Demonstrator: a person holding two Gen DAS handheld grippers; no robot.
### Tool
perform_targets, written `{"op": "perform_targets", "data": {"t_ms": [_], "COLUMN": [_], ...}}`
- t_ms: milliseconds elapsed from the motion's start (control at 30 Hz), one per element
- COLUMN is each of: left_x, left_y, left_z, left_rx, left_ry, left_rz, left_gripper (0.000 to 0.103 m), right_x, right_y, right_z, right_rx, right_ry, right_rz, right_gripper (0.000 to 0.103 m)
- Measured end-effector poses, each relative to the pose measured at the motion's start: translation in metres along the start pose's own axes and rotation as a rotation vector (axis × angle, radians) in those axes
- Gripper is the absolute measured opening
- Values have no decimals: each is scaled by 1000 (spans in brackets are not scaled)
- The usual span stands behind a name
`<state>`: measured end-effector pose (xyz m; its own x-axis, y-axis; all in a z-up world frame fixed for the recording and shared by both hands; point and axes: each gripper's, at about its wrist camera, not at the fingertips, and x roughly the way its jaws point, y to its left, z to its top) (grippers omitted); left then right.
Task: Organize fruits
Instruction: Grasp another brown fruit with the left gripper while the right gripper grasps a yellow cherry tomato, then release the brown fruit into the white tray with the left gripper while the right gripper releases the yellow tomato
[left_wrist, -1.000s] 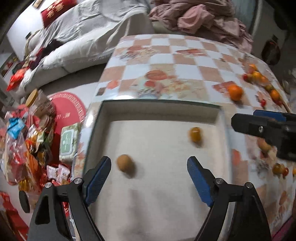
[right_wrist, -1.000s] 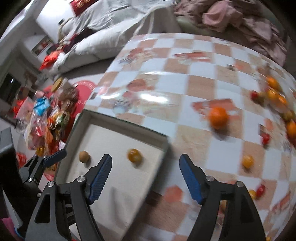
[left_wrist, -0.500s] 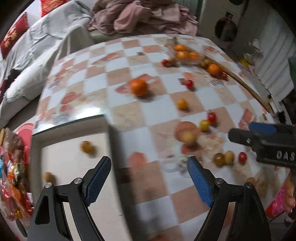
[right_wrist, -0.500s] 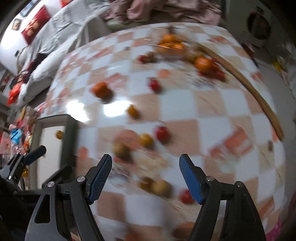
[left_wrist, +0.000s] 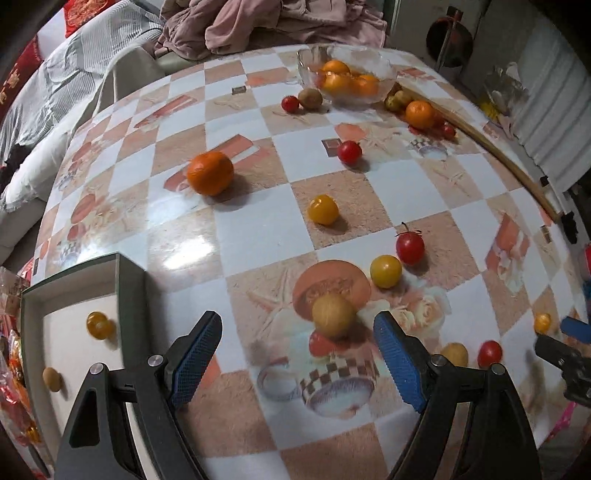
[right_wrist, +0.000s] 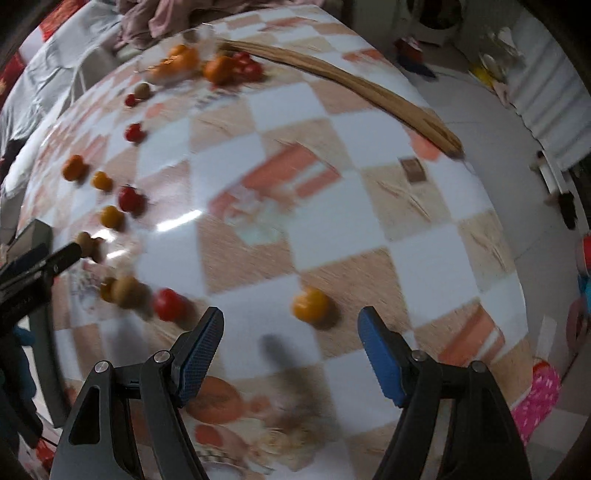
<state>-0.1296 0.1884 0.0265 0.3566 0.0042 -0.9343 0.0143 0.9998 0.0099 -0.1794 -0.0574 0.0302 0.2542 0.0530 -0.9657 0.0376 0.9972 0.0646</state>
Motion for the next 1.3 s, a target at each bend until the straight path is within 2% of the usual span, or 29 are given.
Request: {"op": "perform_targets", "data": {"t_ms": [267, 367, 567, 667, 733, 867, 900, 933, 1033, 1067, 1133, 1300], "left_x": [13, 17, 21, 20, 19, 17, 16, 16, 14, 14, 12, 2], "left_y": [-9, -12, -13, -14, -14, -20, -21, -22, -23, -22, -19, -11], "left_z": [5, 6, 8, 8, 8, 8, 8, 8, 8, 7, 7, 5], "left_rx": [-4, -5, -37, -48, -60, -54, -55, -52, -47, -48, -59, -84], "left_ry": [22, 33, 40, 43, 46, 51, 52, 52, 58, 60, 66, 59], "left_rz": [37, 57, 54, 61, 38, 18, 8, 10, -4, -11, -34, -61], "left_gripper": [85, 85, 85, 83, 70, 57, 50, 42, 27, 27, 28, 28], "right_x": [11, 15, 21, 20, 20, 20, 20, 19, 18, 18, 17, 9], "right_y": [-9, -2, 10, 11, 13, 18, 19, 20, 18, 16, 5, -3], "right_z": [-3, -2, 0, -1, -1, -3, -3, -4, -5, -4, -2, -1], "right_rx": [3, -17, -83, -87, -96, -102, -101, -104, -100, -85, -39, -4], "right_ry": [-9, -15, -31, -33, -33, -36, -35, -35, -38, -36, -25, -22], "right_rz": [9, 0, -56, -58, -58, -53, -50, -45, -56, -51, 5, 59], "right_gripper": [78, 74, 72, 66, 62, 55, 52, 44, 26, 22, 23, 23]}}
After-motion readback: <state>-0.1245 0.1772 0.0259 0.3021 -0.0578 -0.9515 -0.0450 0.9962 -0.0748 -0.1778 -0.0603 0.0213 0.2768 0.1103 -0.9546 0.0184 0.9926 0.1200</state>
